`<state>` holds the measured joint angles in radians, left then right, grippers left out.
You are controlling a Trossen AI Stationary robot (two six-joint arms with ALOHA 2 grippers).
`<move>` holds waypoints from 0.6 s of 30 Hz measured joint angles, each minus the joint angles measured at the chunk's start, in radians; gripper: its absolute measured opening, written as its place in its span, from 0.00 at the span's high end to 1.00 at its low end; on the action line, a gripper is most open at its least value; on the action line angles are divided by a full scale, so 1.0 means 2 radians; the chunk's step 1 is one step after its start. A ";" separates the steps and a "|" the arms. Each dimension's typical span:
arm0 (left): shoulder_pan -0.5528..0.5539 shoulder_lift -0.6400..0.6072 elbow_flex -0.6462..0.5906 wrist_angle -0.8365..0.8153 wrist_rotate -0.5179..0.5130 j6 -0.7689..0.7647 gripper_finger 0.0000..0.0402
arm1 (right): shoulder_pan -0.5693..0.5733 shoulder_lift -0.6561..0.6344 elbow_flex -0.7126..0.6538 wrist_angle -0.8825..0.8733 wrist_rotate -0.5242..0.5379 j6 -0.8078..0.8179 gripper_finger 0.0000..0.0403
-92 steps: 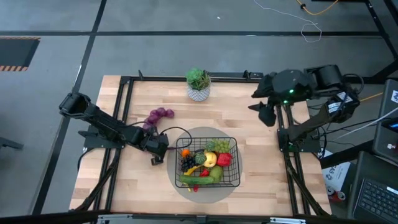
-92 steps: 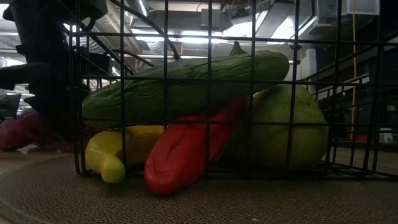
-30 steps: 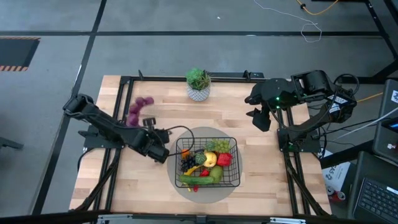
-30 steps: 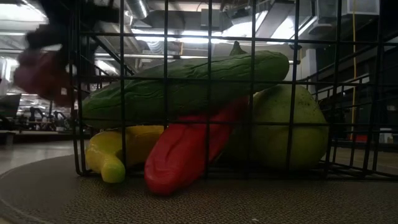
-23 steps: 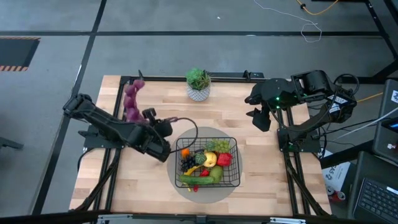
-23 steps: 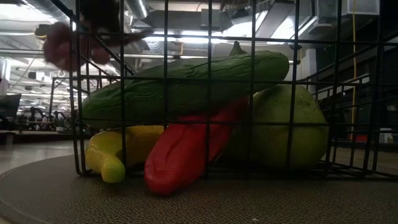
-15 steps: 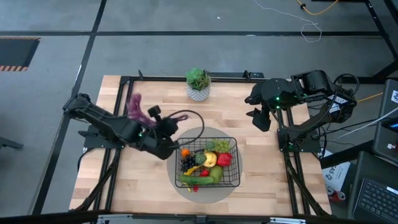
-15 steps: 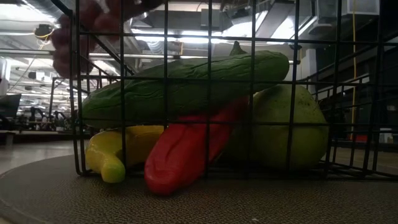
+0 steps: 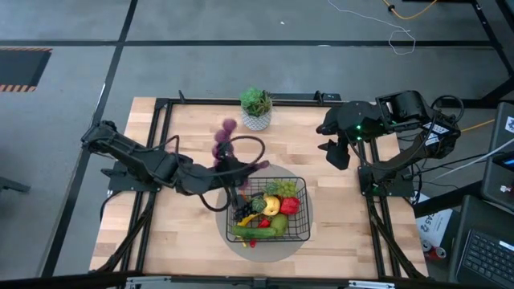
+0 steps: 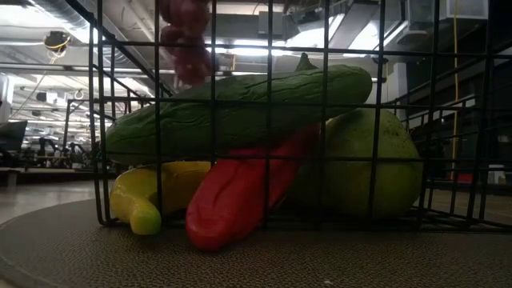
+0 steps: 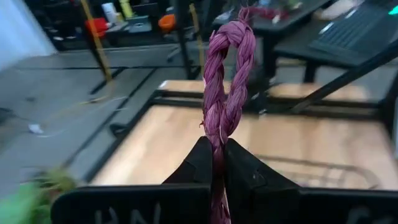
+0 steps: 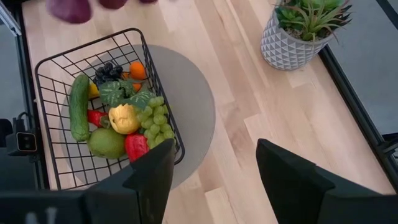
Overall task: Build produce basket
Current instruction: Put the purple onions into the black wire basket
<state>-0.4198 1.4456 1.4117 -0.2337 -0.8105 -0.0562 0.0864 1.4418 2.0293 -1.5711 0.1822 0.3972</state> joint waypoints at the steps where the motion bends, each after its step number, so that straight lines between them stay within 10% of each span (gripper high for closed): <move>1: 0.000 0.000 0.000 0.007 0.010 -0.009 0.99 | 0.000 0.000 0.000 0.000 0.000 -0.002 0.44; 18: -0.036 0.034 0.000 0.149 0.099 -0.050 0.99 | 0.000 0.000 0.000 0.000 0.000 -0.007 0.44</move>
<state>-0.4920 1.5146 1.4124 0.0637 -0.6116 -0.1561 0.0864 1.4418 2.0293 -1.5711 0.1829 0.3838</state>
